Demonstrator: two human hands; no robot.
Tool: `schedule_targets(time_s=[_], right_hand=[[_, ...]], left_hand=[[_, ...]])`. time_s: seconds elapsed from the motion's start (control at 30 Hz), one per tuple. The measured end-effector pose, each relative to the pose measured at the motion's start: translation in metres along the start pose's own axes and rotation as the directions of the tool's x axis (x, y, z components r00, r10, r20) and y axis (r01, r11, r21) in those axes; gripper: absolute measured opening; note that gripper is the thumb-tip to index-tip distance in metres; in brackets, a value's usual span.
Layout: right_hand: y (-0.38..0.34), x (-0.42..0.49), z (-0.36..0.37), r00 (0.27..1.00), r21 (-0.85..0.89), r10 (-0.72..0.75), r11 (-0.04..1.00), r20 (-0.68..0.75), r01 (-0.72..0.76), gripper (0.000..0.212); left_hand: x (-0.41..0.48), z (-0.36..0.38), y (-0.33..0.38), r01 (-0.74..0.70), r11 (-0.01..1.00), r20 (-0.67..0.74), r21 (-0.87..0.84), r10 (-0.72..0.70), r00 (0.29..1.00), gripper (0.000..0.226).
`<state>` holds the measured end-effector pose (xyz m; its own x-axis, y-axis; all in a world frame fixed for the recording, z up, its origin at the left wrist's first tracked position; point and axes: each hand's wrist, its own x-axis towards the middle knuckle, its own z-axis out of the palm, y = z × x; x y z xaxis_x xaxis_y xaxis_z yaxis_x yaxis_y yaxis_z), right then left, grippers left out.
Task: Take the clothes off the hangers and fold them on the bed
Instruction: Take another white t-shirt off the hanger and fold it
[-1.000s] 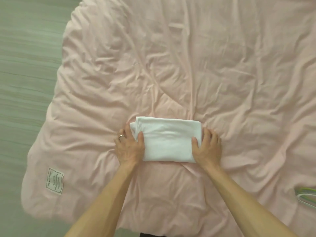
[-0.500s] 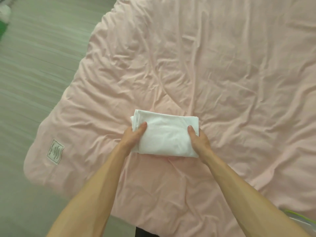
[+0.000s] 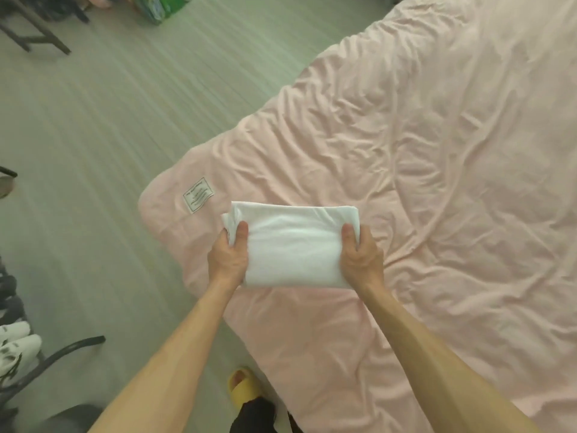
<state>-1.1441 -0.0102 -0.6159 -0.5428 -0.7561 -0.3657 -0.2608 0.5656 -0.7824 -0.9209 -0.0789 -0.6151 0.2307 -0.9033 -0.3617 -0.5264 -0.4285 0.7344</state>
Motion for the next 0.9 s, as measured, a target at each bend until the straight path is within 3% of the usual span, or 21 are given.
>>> schedule_targets(time_s=[0.17, 0.43, 0.6, 0.9], right_hand=[[-0.035, -0.043, 0.073, 0.977, -0.075, -0.159, 0.982, 0.142, 0.171, 0.03], [-0.071, -0.194, 0.21, 0.845, -0.077, -0.291, 0.93, 0.448, 0.36, 0.038], [-0.056, -0.345, 0.292, 0.701, -0.093, -0.318, 0.872, 0.639, 0.481, 0.04], [-0.018, -0.609, 0.387, 0.467, -0.086, -0.224, 0.827, 0.856, 0.555, 0.036]], left_hand=[[-0.02, -0.085, -0.063, 0.087, 0.988, -0.204, -0.126, -0.112, 0.973, 0.028], [-0.103, -0.245, -0.215, 0.242, 0.919, -0.389, -0.312, -0.356, 0.85, 0.044], [-0.202, -0.343, -0.341, 0.351, 0.862, -0.472, -0.366, -0.497, 0.728, 0.066], [-0.387, -0.485, -0.52, 0.465, 0.743, -0.525, -0.482, -0.67, 0.525, 0.062]])
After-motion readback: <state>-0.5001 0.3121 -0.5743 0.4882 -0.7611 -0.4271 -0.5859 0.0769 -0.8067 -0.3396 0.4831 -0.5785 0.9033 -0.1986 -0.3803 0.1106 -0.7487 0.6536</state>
